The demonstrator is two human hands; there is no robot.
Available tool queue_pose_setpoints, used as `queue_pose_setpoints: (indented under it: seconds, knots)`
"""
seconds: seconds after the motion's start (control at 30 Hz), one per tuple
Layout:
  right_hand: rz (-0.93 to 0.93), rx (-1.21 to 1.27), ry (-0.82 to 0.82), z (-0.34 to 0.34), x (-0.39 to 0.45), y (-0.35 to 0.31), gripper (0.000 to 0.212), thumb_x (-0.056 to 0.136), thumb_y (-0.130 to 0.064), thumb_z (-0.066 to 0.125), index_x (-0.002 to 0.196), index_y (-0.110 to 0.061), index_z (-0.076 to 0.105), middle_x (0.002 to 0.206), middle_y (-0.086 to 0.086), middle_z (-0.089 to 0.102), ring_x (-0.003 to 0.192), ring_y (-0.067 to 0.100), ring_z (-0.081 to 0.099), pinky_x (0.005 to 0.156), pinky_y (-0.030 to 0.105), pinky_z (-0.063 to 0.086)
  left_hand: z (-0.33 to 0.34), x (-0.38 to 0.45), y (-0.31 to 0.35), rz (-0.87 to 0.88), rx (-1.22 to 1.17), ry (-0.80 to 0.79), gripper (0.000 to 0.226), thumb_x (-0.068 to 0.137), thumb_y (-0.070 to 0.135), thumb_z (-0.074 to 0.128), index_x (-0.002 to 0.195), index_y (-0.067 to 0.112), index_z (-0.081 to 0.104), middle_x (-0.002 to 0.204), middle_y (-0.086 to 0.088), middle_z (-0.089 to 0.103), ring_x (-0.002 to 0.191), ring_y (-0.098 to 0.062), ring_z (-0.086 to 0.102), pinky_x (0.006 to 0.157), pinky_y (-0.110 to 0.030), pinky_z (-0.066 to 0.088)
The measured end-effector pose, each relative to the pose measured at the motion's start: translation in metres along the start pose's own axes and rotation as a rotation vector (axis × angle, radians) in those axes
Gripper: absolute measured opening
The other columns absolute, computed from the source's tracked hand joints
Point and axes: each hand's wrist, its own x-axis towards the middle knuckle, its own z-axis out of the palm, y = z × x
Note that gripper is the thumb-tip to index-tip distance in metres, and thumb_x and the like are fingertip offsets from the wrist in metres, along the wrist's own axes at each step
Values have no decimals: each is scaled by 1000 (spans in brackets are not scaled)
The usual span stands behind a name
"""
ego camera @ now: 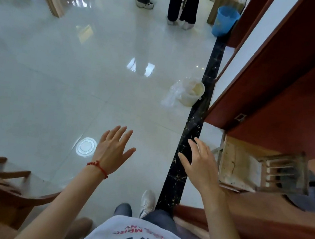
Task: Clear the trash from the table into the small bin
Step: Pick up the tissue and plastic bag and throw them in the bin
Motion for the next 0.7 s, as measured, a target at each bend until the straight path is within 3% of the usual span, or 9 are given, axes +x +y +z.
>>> queue_pose_setpoints:
  seconds: [0.33, 0.7]
  knots:
    - [-108, -32, -49, -11, 137, 13, 56, 91, -41, 48, 137, -10, 39, 144, 11, 38, 136, 24, 31, 110, 36, 26, -6, 103, -15, -167, -57, 7, 61, 83, 50, 34, 122, 7, 55, 122, -18, 61, 115, -38, 55, 92, -51, 46]
    - [-241, -51, -27, -4, 306, -24, 52, 87, -36, 58, 128, -5, 49, 132, 18, 50, 124, 33, 46, 98, 45, 41, -17, 235, -77, -273, -106, 28, 61, 83, 49, 34, 121, 6, 55, 121, -19, 61, 115, -38, 55, 93, -51, 45]
